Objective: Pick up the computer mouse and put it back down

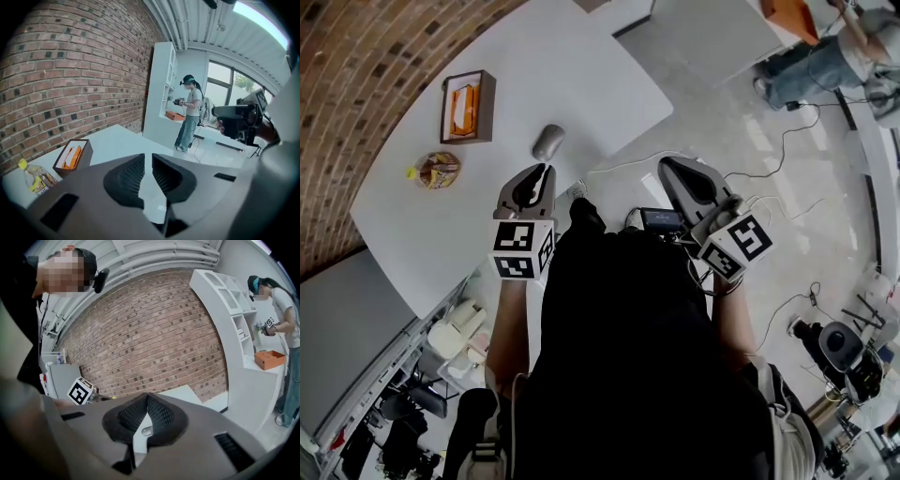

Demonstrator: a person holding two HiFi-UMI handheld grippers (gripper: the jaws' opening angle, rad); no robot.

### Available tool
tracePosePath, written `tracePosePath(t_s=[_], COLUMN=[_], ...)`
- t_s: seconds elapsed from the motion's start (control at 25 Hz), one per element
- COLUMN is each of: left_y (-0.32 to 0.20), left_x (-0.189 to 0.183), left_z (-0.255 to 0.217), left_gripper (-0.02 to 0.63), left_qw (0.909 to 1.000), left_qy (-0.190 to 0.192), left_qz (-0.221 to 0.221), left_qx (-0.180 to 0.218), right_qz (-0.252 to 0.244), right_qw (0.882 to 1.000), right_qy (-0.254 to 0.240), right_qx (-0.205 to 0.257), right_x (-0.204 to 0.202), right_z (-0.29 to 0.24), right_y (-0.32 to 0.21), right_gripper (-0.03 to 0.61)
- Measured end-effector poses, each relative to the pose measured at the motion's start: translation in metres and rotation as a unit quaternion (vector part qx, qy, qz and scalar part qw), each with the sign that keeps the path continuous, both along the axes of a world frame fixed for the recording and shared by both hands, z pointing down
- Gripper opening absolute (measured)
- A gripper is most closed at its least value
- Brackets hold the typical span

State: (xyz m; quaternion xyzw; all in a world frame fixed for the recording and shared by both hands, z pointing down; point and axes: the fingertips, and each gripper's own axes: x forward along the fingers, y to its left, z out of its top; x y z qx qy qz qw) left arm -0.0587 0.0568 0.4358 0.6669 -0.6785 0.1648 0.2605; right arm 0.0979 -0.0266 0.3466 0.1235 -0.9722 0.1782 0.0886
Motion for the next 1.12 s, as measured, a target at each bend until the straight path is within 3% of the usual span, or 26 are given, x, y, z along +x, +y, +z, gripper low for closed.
tracePosePath(t_s=[0.4,0.88,1.12], left_y=[-0.013,-0.027,-0.034], left_x=[-0.035,-0.050,-0.062], left_z=[0.035,0.089,0.120], left_gripper=[0.100,0.190,0.220], left_qw=[0.9991,0.9923,0.9898], left_qy=[0.012,0.008,0.037], left_qz=[0.019,0.075,0.060], left_qx=[-0.034,-0.099,-0.124], right_qz=[-0.001,0.025,0.047], right_qw=[1.000,0.999,0.999], right_qy=[0.020,0.033,0.007], right_qx=[0.006,-0.001,-0.018], right_x=[-0.043,-0.079,-0.089], right_z=[0.001,-0.001,-0.011], right_y=[-0.012,-0.014,-0.016], right_gripper=[0.018,0.018,0.018])
